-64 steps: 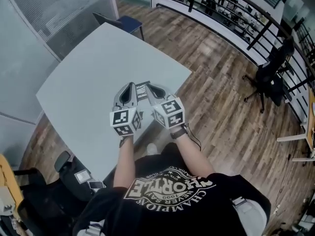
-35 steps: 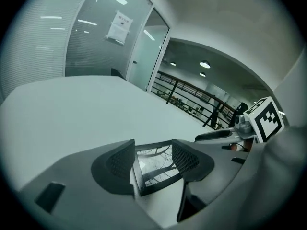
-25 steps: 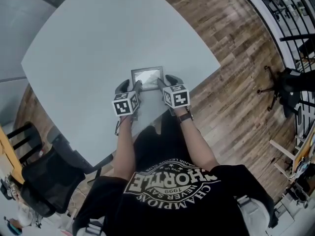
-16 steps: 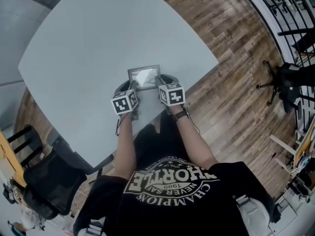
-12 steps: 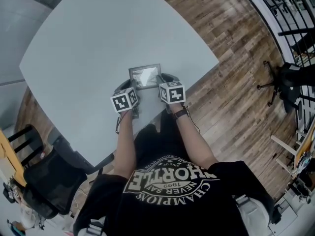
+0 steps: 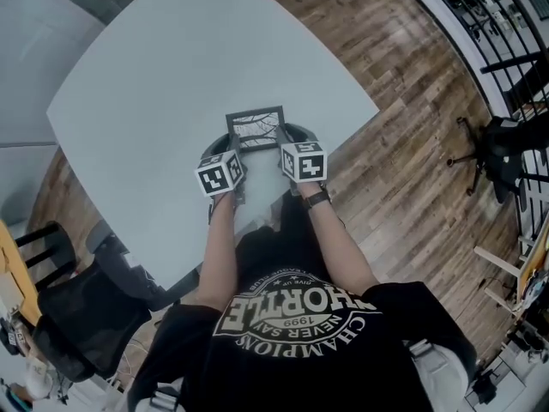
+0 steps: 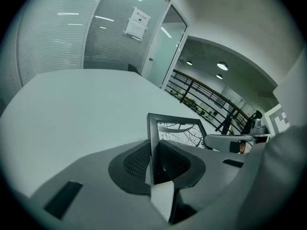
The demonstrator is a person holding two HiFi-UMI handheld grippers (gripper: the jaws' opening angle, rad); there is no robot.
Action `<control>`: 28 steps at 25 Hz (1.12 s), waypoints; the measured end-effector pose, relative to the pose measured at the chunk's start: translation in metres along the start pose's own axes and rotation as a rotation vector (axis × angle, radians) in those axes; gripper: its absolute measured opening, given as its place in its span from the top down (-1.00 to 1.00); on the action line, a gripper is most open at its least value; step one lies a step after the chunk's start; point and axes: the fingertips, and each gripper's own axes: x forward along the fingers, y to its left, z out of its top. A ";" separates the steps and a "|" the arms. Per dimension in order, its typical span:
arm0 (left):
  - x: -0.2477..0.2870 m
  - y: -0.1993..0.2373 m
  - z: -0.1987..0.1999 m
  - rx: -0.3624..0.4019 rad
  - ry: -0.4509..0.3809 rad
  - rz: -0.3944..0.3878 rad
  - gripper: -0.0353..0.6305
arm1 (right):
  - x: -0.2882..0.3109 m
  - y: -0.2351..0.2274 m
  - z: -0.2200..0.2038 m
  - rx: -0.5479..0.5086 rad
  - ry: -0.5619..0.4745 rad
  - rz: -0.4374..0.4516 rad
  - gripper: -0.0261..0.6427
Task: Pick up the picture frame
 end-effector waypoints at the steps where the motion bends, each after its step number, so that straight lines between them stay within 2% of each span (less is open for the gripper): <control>1: -0.008 -0.003 0.008 0.007 -0.021 -0.004 0.69 | -0.007 0.005 0.009 -0.007 -0.023 0.001 0.72; 5: -0.047 -0.016 0.040 0.031 -0.112 -0.023 0.69 | -0.042 0.026 0.044 -0.046 -0.119 0.008 0.72; 11: -0.116 -0.042 0.090 0.144 -0.292 -0.025 0.69 | -0.103 0.062 0.096 -0.098 -0.293 0.003 0.72; 20: -0.217 -0.080 0.167 0.239 -0.528 -0.071 0.69 | -0.197 0.113 0.175 -0.162 -0.567 0.013 0.72; 25: -0.267 -0.108 0.184 0.285 -0.622 -0.059 0.69 | -0.249 0.131 0.196 -0.196 -0.669 -0.028 0.72; 28: -0.292 -0.117 0.191 0.306 -0.669 -0.060 0.69 | -0.273 0.143 0.204 -0.216 -0.724 -0.021 0.72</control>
